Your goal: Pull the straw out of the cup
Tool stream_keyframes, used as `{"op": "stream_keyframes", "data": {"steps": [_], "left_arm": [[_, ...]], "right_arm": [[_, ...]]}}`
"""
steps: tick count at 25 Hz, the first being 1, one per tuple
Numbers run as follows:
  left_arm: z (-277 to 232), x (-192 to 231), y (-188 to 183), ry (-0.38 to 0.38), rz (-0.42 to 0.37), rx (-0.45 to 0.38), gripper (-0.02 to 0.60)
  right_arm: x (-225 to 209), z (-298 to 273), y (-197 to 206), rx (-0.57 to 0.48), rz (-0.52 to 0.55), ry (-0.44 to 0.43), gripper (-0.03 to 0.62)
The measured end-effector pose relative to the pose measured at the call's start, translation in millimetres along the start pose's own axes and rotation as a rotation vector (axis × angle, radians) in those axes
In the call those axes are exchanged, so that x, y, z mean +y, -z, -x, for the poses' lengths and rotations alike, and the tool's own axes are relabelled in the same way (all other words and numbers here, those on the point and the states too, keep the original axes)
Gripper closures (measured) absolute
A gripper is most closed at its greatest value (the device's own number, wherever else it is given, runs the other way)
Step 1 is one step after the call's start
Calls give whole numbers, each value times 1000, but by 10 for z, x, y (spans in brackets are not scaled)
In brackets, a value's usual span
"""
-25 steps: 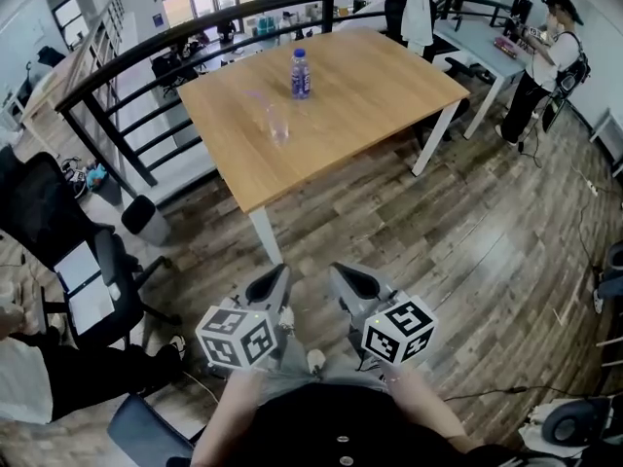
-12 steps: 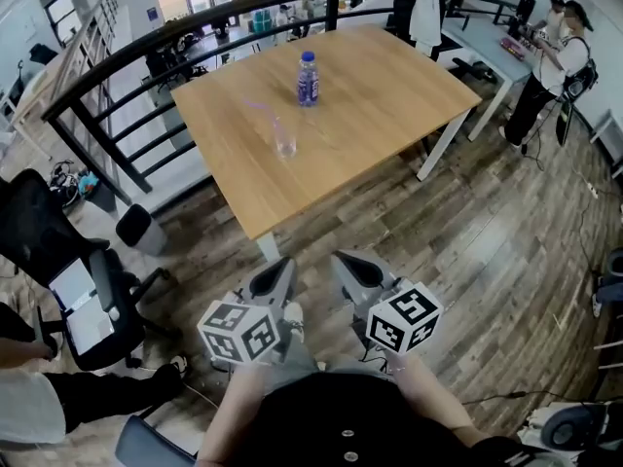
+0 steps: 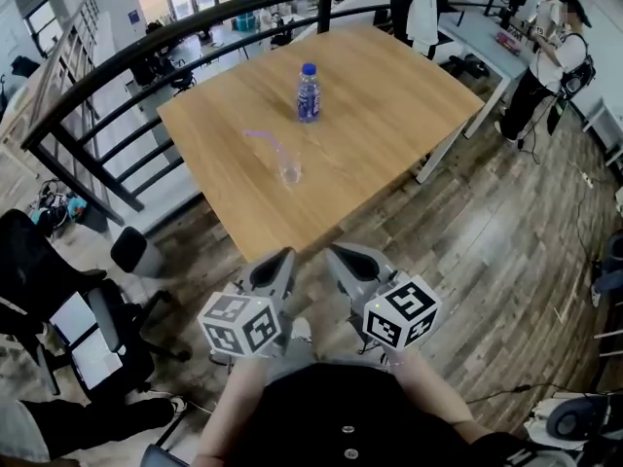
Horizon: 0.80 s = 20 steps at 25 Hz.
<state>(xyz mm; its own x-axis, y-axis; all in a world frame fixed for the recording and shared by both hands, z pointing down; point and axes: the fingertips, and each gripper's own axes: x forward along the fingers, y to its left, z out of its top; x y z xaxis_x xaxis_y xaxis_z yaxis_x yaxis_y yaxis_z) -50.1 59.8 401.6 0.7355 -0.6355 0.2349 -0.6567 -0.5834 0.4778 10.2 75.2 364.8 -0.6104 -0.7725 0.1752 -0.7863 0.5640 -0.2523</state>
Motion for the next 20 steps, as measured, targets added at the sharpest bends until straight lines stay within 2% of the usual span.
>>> {"op": "stream_keyframes", "data": {"steps": [5, 9, 11, 15, 20], "left_arm": [[-256, 284, -252, 26, -10, 18, 560], [-354, 431, -320, 24, -67, 43, 560], [-390, 468, -343, 42, -55, 47, 560], [-480, 547, -394, 74, 19, 30, 560], [-563, 717, -405, 39, 19, 46, 560]], "right_arm": [[-178, -429, -62, 5, -15, 21, 595], [-237, -649, -52, 20, -17, 26, 595], [-249, -718, -38, 30, -19, 21, 595], [-330, -832, 1, 42, -32, 18, 595], [-461, -943, -66, 27, -33, 14, 595]]}}
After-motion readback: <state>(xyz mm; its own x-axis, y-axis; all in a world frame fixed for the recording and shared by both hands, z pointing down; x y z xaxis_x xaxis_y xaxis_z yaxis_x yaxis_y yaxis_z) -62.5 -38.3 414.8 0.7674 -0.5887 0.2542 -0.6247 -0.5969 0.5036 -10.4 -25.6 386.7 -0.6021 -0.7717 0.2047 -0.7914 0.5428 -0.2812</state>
